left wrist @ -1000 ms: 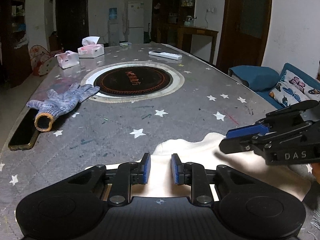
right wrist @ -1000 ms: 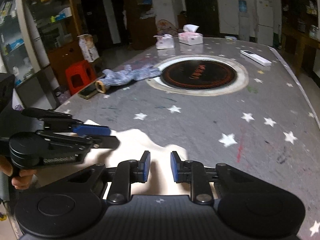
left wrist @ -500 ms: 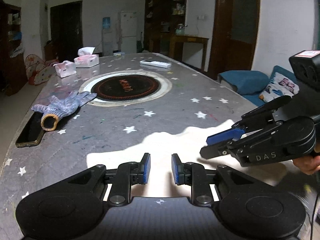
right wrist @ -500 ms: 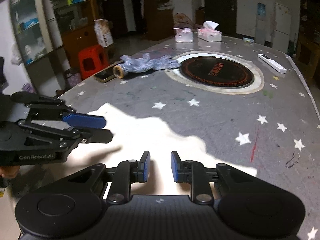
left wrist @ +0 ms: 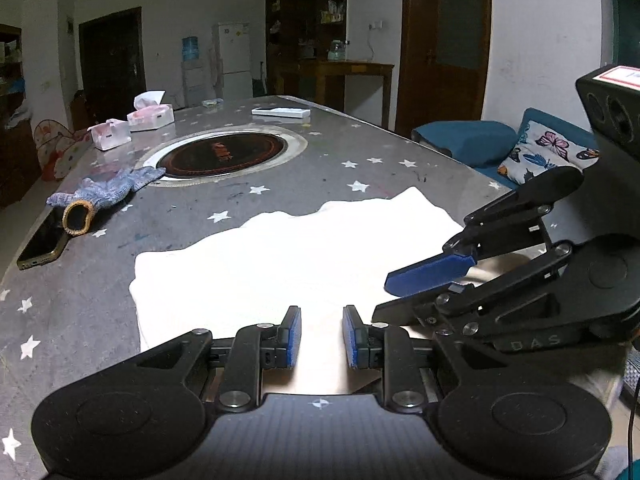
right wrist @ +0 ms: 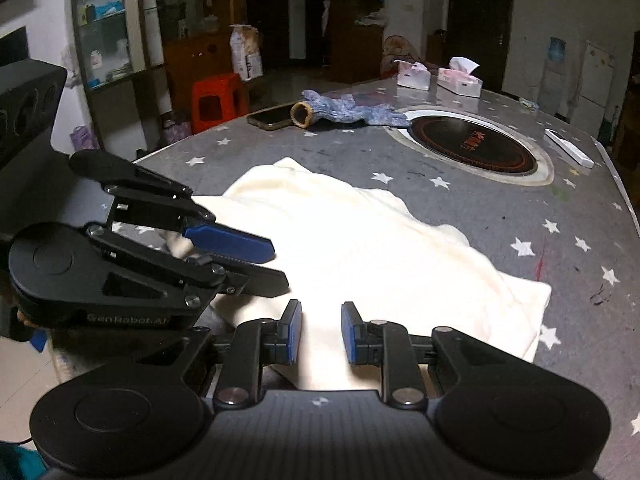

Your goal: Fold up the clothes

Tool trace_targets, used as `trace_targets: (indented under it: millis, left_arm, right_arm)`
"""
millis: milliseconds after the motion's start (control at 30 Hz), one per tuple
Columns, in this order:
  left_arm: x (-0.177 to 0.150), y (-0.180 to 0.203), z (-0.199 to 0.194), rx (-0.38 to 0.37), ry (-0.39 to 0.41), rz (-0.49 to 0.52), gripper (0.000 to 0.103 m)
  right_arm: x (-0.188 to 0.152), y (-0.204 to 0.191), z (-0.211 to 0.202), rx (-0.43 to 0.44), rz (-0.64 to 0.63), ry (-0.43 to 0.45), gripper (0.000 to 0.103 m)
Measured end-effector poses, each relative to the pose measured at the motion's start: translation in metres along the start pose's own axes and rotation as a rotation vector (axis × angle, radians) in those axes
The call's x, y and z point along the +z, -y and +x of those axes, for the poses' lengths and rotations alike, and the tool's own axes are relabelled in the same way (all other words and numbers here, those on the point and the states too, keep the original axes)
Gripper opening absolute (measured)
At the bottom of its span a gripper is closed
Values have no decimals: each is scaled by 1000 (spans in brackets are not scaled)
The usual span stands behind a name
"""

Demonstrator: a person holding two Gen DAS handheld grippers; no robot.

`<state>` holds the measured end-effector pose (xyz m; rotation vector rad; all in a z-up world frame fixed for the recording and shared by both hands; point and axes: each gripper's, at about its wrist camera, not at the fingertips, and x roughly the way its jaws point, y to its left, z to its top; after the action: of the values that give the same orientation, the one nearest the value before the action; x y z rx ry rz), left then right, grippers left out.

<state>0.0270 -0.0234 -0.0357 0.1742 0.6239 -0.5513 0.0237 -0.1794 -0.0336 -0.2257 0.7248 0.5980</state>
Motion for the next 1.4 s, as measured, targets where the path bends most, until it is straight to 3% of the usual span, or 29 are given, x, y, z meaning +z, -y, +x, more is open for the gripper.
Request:
trace_targets:
  millis: [567,1000,1267,1400]
  left_arm:
    - [-3,1,-1,18,12,-4,25]
    - [0,5,-7,39,18,-3,25]
    - [2,27,-16,-25,53,20,26]
    - [-4,26,-11,-42,35,-8,25]
  right_arm:
    - [-25,-2,-38,-46,13,35,20]
    - [-41,18,-64,-88,80,39,20]
    - [-23,39,-61,-108,125,80,20]
    - [-23,51,-42,-92,181,51,20]
